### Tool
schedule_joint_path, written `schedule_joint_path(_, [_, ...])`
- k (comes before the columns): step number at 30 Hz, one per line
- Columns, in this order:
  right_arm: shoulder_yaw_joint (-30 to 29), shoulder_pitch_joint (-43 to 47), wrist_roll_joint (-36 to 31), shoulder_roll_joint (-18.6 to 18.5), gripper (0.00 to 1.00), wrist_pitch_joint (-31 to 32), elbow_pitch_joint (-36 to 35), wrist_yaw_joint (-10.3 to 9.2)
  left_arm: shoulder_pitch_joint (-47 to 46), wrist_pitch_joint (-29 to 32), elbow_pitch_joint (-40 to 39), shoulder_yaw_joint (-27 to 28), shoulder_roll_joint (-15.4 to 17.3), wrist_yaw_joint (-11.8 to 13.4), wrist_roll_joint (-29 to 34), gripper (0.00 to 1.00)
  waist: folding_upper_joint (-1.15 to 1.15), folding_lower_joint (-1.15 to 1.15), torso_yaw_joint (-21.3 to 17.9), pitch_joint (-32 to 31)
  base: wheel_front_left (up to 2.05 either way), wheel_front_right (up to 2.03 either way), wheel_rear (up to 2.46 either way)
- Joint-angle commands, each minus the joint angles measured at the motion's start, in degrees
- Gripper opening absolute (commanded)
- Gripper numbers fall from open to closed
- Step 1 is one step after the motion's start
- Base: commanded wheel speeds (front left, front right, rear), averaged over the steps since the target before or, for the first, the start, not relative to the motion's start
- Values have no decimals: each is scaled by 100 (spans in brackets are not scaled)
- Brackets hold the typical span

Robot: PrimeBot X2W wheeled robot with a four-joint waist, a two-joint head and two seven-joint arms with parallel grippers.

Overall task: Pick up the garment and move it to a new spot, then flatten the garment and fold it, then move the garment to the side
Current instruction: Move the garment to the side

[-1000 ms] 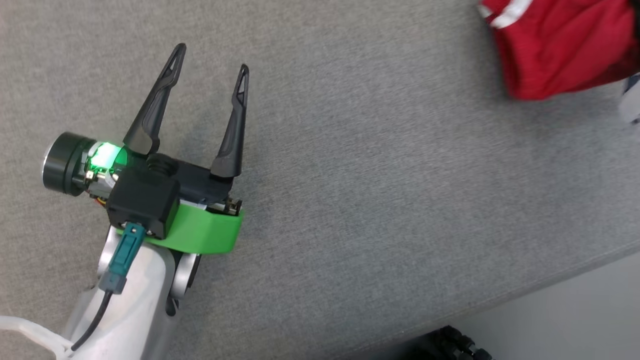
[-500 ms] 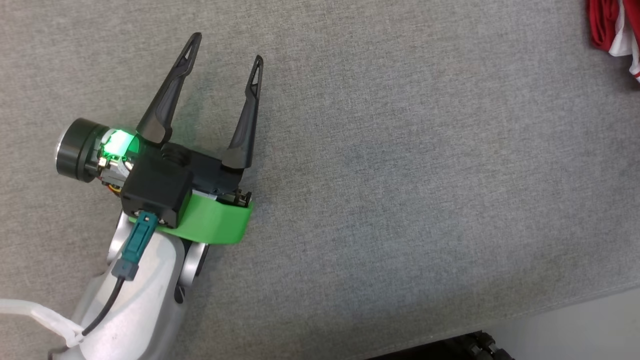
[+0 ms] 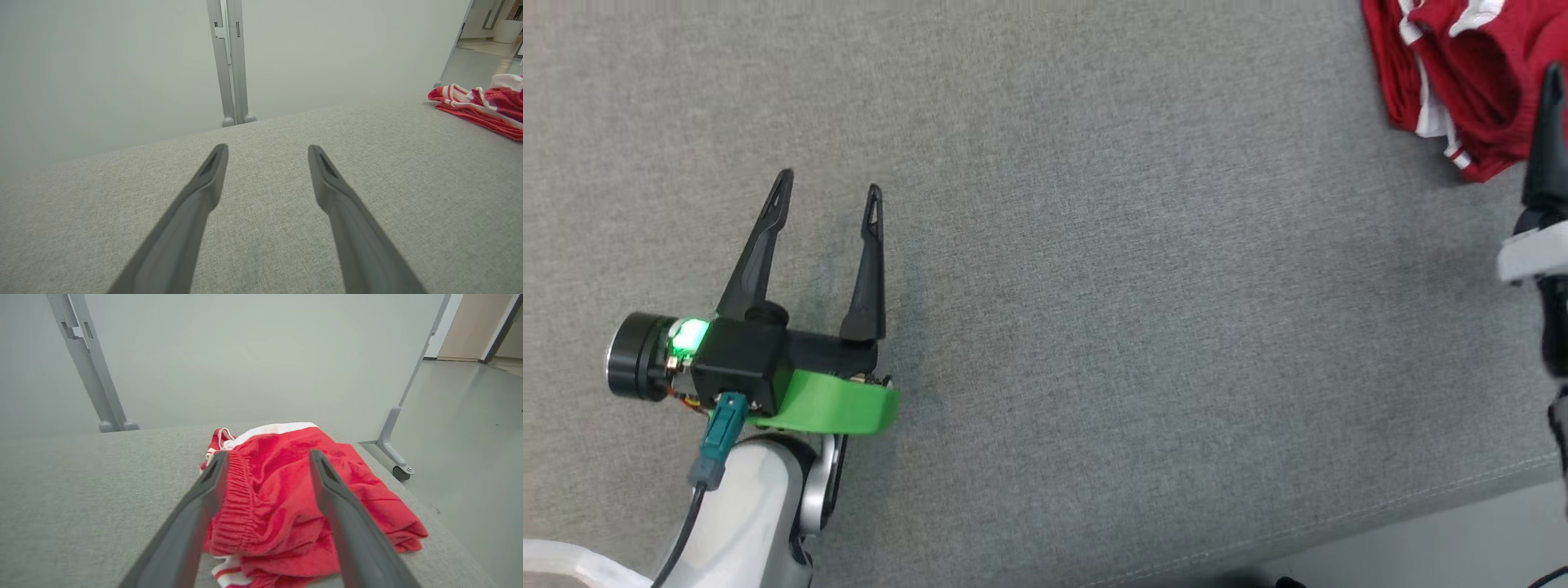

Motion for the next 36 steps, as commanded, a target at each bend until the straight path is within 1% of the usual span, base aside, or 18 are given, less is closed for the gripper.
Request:
schedule_joint_path(1, [24, 287, -76, 136, 100, -19, -214, -9, 159, 14, 25, 61, 30, 75, -79, 100, 0, 0, -80, -571, 0, 0, 0])
schedule_joint_path(8, [262, 1447, -344, 822, 100, 139, -1369, -9, 633, -40, 123, 225, 19, 273, -267, 100, 0, 0, 76, -1139, 0, 0, 0])
schedule_joint_path(13, [462, 2098, -450, 1188, 100, 374, -1986, -9, 981, -75, 213, 378, 25, 413, -431, 100, 0, 0, 260, -1497, 0, 0, 0])
schedule_joint_path(15, [494, 2302, -500, 1280, 100, 453, -2196, -9, 1096, -103, 249, 441, 31, 461, -481, 100, 0, 0, 352, -1607, 0, 0, 0])
schedule_joint_path(21, [535, 2816, -655, 1447, 100, 728, -2671, -9, 1474, -122, 363, 528, 42, 571, -600, 100, 0, 0, 627, -1957, 0, 0, 0])
schedule_joint_path(26, [477, 3213, -767, 1516, 100, 950, -2904, -9, 1830, -143, 483, 570, 68, 592, -718, 100, 0, 0, 788, -2311, 0, 0, 0])
schedule_joint_path(29, [429, 3429, -823, 1553, 100, 1073, -3023, -9, 1984, -147, 599, 535, 113, 531, -754, 100, 0, 0, 849, -2506, 0, 0, 0])
schedule_joint_path(36, [476, 3799, -894, 1582, 100, 1292, -3229, -9, 2177, -135, 749, 484, 175, 459, -833, 100, 0, 0, 857, -2740, 0, 0, 0])
